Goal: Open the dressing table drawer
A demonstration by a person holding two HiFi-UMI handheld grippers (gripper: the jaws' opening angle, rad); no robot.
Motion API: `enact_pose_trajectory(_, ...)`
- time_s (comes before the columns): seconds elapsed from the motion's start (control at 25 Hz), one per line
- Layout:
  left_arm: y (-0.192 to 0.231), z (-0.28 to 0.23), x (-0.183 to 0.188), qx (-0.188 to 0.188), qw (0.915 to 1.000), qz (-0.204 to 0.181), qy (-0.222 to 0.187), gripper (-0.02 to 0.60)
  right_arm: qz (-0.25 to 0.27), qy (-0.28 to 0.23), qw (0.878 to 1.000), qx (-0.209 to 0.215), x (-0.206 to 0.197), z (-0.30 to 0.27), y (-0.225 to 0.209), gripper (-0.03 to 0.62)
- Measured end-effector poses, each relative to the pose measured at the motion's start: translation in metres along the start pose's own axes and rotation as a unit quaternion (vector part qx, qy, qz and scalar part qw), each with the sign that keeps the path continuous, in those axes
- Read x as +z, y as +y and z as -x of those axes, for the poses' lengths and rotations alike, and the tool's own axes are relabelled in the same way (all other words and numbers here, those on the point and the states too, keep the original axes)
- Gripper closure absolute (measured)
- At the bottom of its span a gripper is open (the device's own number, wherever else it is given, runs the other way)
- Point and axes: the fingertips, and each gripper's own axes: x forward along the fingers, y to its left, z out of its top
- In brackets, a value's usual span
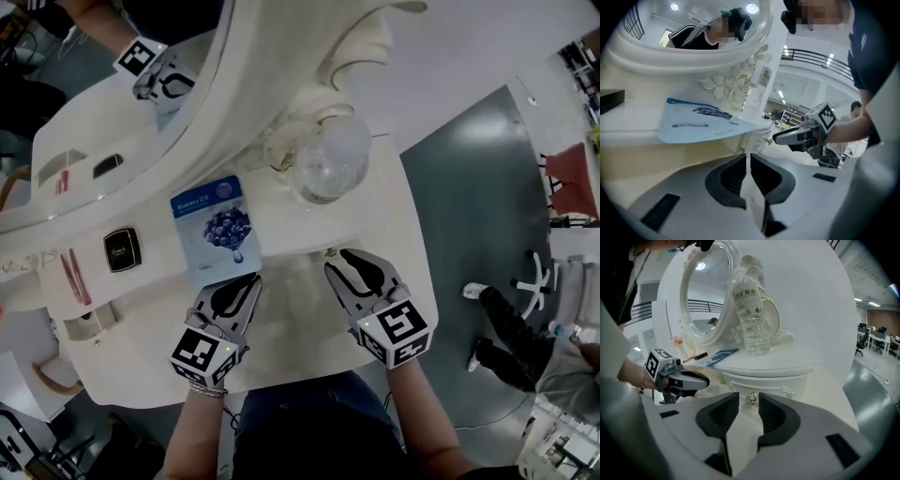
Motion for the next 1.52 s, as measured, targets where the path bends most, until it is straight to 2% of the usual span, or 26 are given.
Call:
enact_pose_trajectory(0.44,0.003,-0.010,0.001,-0.006,1.0000,0.000,0.002,0.561,0.016,0.004,1.000,-0.011,0.001,-0.015,-0.004,0.457)
enact_pose_trajectory(0.68,0.003,-0.011,0.002,-0.008,1.0000,0.001,0.000,0.560,0.019,0.030,0.998,-0.044,-0.006,-0.017,-0.009,0.448)
enact_pose_trajectory(0.8,0.002,-0.010,0.002,-0.009,1.0000,0.001,0.000,0.561,0.010,0.036,0.998,-0.041,-0.007,-0.021,-0.008,0.450)
enact_pose_trajectory(0.96,0.002,-0.006,0.001,-0.009,1.0000,0.002,-0.001,0.561,0.017,0.040,0.998,-0.043,-0.007,-0.023,-0.005,0.482)
enact_pose_trajectory(1.52,-0.005,0.003,0.001,-0.012,0.9999,0.002,-0.010,0.561,0.023,0.044,0.998,-0.048,-0.015,-0.015,0.001,0.485)
